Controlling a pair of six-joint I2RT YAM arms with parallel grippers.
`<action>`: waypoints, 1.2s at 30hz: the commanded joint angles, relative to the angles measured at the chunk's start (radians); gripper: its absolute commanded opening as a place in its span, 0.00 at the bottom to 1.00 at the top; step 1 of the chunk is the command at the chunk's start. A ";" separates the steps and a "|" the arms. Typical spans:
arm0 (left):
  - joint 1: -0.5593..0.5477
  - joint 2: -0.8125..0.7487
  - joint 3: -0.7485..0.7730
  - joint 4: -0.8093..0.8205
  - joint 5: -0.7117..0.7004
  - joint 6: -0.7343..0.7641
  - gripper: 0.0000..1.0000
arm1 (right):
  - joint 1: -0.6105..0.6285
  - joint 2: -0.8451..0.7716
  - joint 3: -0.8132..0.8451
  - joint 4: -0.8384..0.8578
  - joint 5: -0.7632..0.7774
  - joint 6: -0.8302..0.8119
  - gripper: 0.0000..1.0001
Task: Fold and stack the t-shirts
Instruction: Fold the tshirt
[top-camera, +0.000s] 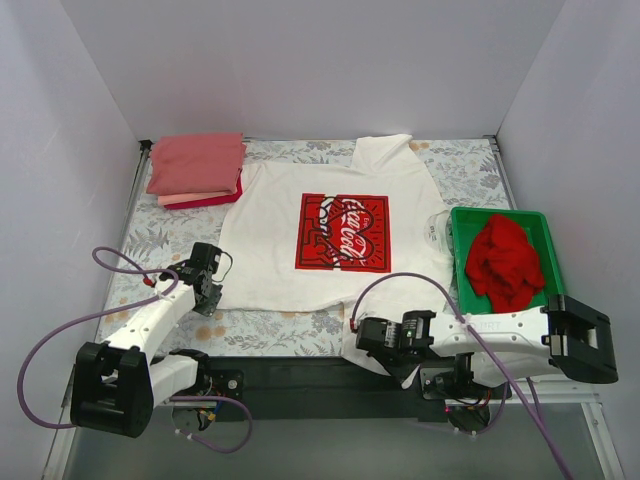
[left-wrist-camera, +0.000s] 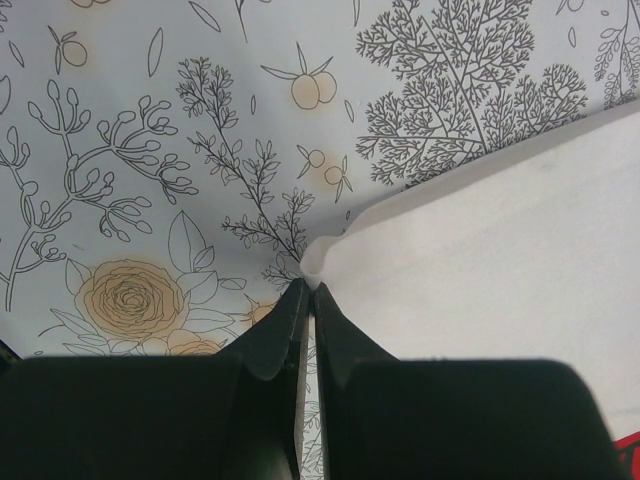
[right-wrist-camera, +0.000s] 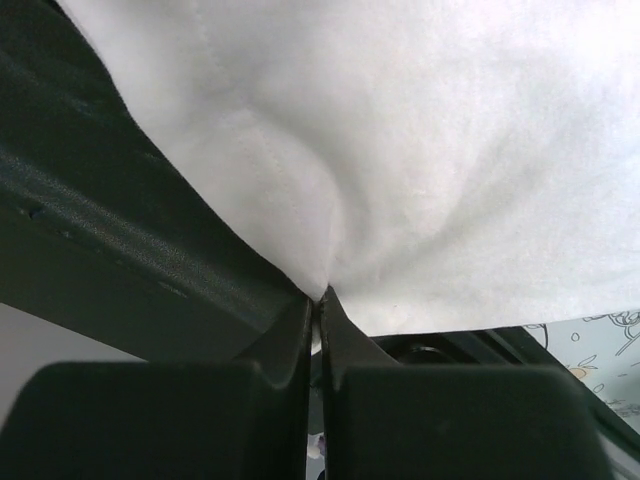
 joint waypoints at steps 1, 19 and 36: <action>0.006 -0.001 0.014 -0.016 -0.027 -0.028 0.00 | -0.002 -0.001 -0.059 0.073 -0.081 0.033 0.01; 0.006 -0.194 0.005 -0.241 -0.053 -0.237 0.00 | 0.088 -0.300 0.129 -0.220 -0.251 0.108 0.01; 0.006 -0.050 0.131 -0.116 -0.002 -0.154 0.00 | -0.217 -0.282 0.323 -0.234 0.128 0.028 0.01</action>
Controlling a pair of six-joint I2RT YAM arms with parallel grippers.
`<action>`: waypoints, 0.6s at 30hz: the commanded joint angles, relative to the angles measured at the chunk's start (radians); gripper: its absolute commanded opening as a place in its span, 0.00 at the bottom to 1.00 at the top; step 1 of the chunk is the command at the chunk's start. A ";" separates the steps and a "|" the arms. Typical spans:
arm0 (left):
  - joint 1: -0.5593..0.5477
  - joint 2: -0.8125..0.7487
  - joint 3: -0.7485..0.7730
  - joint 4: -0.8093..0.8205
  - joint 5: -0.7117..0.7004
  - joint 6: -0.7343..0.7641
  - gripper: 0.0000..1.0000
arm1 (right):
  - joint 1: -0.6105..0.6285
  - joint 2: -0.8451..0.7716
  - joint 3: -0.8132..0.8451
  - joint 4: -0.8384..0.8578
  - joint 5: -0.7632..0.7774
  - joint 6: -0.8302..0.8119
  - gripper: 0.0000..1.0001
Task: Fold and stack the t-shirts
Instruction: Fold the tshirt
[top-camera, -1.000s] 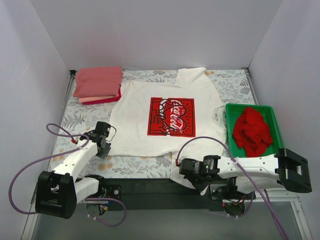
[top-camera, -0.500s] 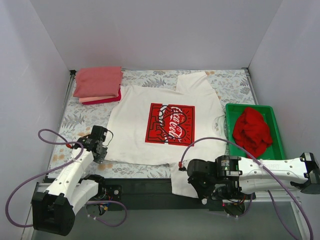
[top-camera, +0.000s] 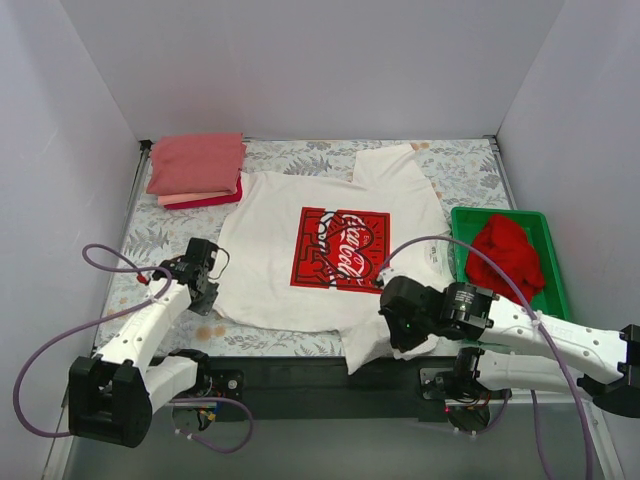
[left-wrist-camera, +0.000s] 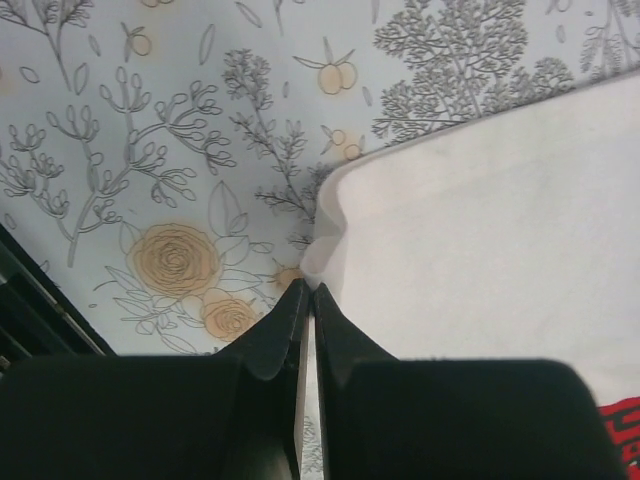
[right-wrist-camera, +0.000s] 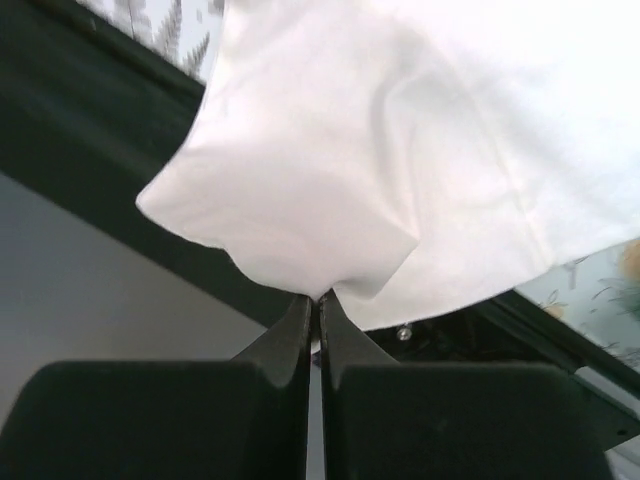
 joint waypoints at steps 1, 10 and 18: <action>0.005 0.046 0.074 0.060 0.005 -0.148 0.00 | -0.075 0.026 0.111 0.009 0.125 -0.081 0.01; 0.005 0.188 0.199 0.120 -0.013 -0.122 0.00 | -0.342 0.136 0.255 0.086 0.176 -0.279 0.01; 0.005 0.333 0.338 0.161 -0.027 -0.105 0.00 | -0.507 0.238 0.347 0.178 0.159 -0.412 0.01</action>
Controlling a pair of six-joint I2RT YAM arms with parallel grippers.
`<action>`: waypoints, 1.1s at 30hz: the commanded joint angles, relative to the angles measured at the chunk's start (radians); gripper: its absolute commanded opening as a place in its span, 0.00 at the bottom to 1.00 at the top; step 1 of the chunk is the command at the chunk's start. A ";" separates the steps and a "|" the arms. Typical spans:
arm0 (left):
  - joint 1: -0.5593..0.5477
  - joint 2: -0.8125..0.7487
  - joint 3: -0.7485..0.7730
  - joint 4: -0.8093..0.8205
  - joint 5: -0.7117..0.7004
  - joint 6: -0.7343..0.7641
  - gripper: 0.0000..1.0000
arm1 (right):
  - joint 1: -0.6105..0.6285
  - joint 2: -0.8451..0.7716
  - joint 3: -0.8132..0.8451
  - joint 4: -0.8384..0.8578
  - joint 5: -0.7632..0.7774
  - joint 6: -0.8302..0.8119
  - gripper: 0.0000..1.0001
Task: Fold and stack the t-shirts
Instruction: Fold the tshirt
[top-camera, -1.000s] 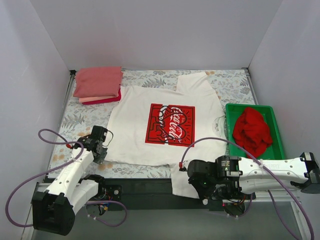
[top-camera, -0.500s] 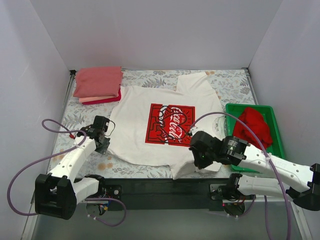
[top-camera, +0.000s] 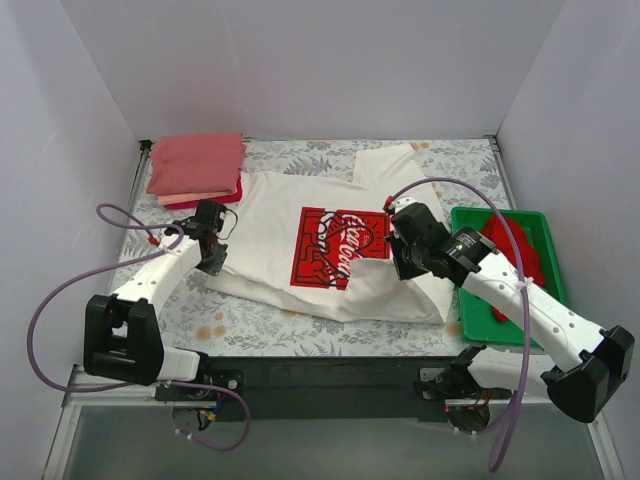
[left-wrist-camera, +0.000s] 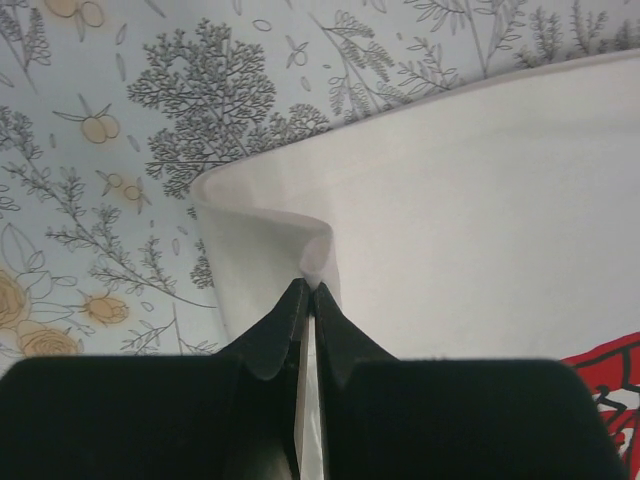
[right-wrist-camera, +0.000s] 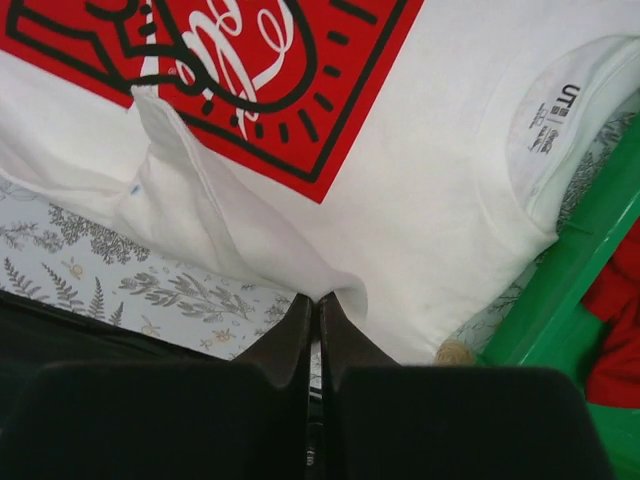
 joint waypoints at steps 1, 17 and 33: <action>0.005 0.042 0.077 0.038 -0.035 -0.103 0.00 | -0.047 0.034 0.072 0.078 0.016 -0.109 0.01; 0.011 0.140 0.214 0.092 -0.121 -0.102 0.00 | -0.229 0.157 0.202 0.155 -0.025 -0.273 0.01; 0.031 0.334 0.317 0.118 -0.110 -0.082 0.00 | -0.347 0.295 0.262 0.288 -0.126 -0.390 0.01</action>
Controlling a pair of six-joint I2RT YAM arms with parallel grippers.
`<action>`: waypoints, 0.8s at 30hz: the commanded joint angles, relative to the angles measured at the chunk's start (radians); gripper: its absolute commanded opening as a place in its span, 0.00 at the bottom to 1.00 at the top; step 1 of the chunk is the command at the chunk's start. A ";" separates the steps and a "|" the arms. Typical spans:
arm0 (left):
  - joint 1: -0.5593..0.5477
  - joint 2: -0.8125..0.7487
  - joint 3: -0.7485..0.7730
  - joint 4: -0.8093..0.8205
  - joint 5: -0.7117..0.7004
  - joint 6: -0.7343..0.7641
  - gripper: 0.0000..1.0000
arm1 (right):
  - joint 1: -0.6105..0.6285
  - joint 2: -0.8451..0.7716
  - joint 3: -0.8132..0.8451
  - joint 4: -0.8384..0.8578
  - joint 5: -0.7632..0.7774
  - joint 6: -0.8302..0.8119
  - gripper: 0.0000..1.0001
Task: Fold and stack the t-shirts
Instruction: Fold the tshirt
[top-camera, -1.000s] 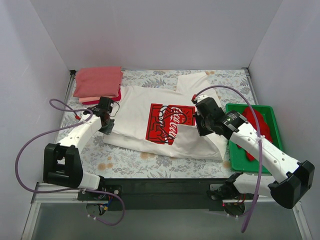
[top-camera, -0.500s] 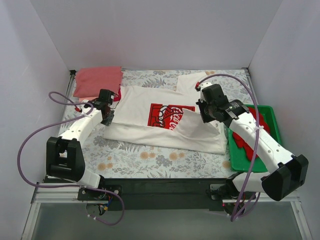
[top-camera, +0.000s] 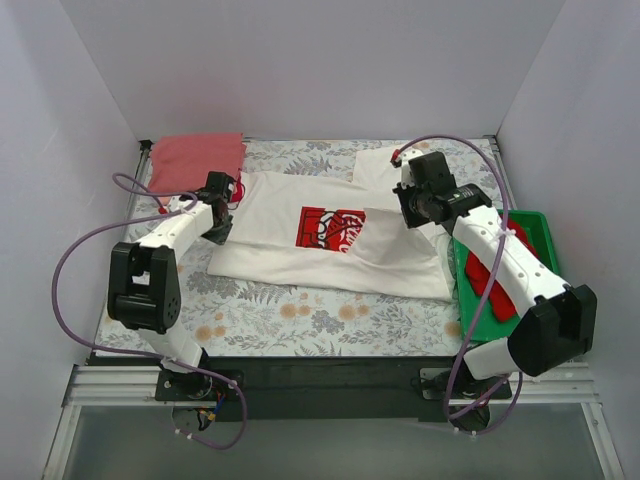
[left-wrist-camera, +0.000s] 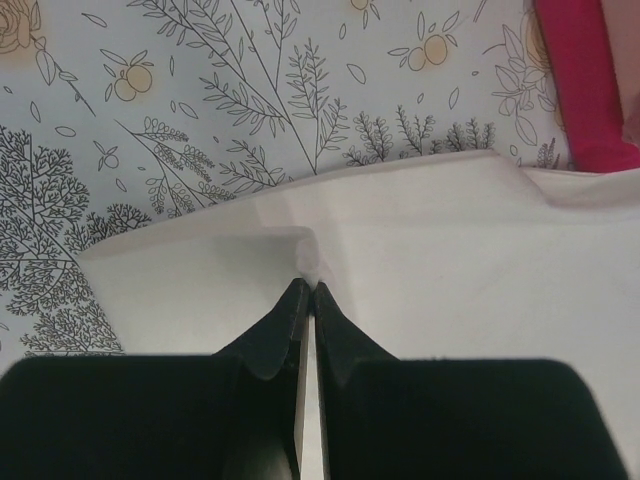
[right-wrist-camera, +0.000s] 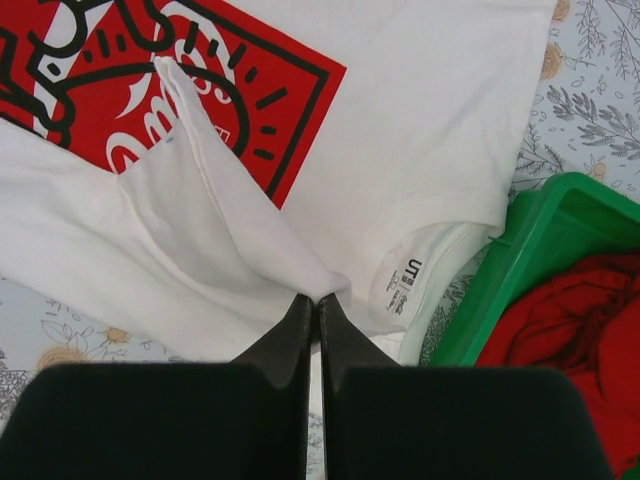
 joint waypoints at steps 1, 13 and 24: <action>0.017 0.005 0.039 0.013 -0.042 -0.082 0.00 | -0.029 0.030 0.066 0.078 -0.049 -0.055 0.01; 0.044 0.077 0.061 0.092 -0.003 0.019 0.24 | -0.079 0.252 0.173 0.118 -0.075 -0.111 0.01; 0.046 0.028 0.104 0.064 0.010 0.093 0.62 | -0.104 0.607 0.460 0.144 0.118 -0.103 0.38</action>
